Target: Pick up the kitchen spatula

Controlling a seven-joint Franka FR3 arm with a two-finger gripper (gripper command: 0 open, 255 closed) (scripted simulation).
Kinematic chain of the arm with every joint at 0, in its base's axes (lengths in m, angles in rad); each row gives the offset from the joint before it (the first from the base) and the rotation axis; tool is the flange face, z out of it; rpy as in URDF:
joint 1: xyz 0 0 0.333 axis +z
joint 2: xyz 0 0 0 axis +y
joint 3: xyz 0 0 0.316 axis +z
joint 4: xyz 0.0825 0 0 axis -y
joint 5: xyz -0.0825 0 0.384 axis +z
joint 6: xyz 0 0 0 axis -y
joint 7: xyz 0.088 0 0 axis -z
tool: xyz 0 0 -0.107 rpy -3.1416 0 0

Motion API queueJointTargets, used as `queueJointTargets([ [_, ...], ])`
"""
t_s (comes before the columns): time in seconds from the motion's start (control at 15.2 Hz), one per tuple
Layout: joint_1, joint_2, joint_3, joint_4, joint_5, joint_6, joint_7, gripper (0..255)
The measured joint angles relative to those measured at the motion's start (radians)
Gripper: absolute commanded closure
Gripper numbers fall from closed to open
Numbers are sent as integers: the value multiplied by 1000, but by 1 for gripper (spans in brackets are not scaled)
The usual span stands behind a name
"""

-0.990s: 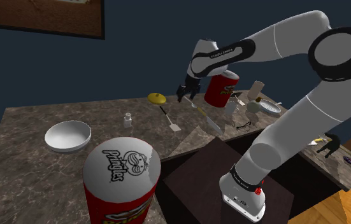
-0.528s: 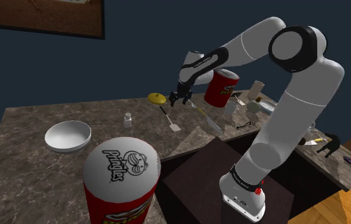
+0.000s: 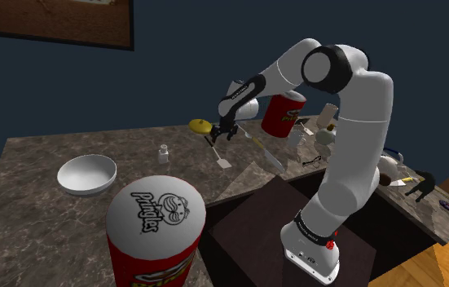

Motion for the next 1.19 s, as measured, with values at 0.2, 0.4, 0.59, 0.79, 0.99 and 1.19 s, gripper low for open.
queueJointTargets([
  [0.2,-20,118,6,104,20,16,-4,0],
  [0.4,-30,202,15,153,32,52,-4,0],
  [0.59,-37,242,20,169,38,76,-9,0],
  [0.79,-41,279,25,187,42,96,-12,0],
  [0.99,-42,287,27,187,43,104,-13,255],
  [1.19,-42,288,27,187,43,105,-13,255],
])
